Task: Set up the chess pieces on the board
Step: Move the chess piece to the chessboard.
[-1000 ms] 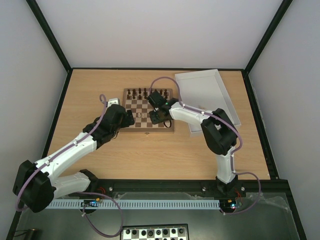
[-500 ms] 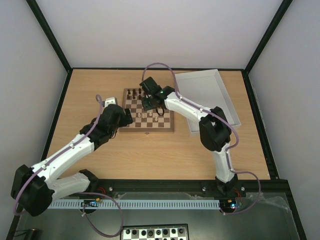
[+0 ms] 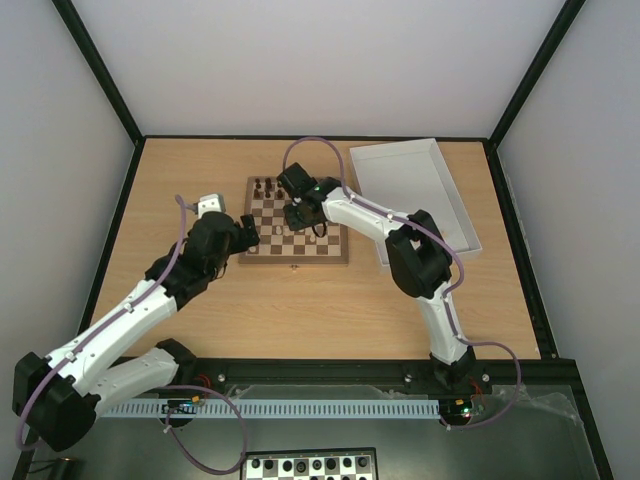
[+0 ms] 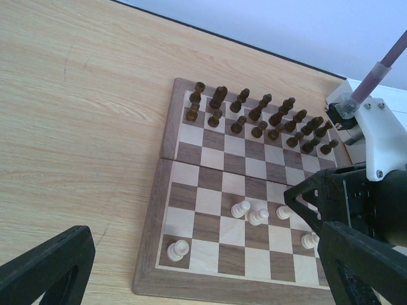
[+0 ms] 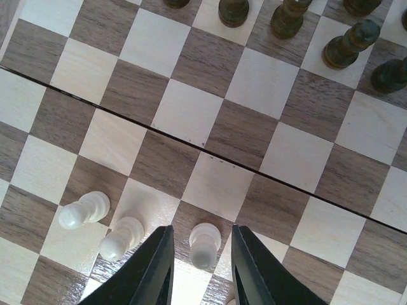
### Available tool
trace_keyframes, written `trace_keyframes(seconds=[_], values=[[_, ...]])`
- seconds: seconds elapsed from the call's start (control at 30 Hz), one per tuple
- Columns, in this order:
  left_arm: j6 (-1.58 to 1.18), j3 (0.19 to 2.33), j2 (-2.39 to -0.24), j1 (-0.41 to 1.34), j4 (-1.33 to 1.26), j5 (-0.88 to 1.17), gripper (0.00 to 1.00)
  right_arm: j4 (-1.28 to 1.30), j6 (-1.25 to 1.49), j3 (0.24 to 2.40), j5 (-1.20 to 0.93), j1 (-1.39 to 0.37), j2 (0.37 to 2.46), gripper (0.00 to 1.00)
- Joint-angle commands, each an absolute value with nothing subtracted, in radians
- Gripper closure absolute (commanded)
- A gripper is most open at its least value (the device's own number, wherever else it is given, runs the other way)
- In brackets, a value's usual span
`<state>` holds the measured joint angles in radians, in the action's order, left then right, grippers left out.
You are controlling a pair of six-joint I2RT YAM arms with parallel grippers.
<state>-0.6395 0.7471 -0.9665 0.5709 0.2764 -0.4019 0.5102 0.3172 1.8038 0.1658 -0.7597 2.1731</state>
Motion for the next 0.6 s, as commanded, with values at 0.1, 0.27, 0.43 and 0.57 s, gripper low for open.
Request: trace_keyframes(seconds=[0.1, 0.27, 0.43, 0.57], values=[[-0.652, 0.717, -0.963, 0.565, 0.289, -0.42, 0.01, 0.562, 0.314, 1.786, 0.154, -0.767, 2.186, 0.73], [-0.653, 0.712, -0.974, 0.565, 0.282, -0.42, 0.0, 0.55, 0.317, 1.763, 0.149, -0.767, 2.183, 0.75], [-0.652, 0.71, -0.98, 0.564, 0.279, -0.421, 0.01, 0.549, 0.315, 1.76, 0.147, -0.767, 2.186, 0.77], [-0.651, 0.71, -0.982, 0.564, 0.278, -0.423, 0.0, 0.546, 0.313, 1.762, 0.143, -0.766, 2.192, 0.8]])
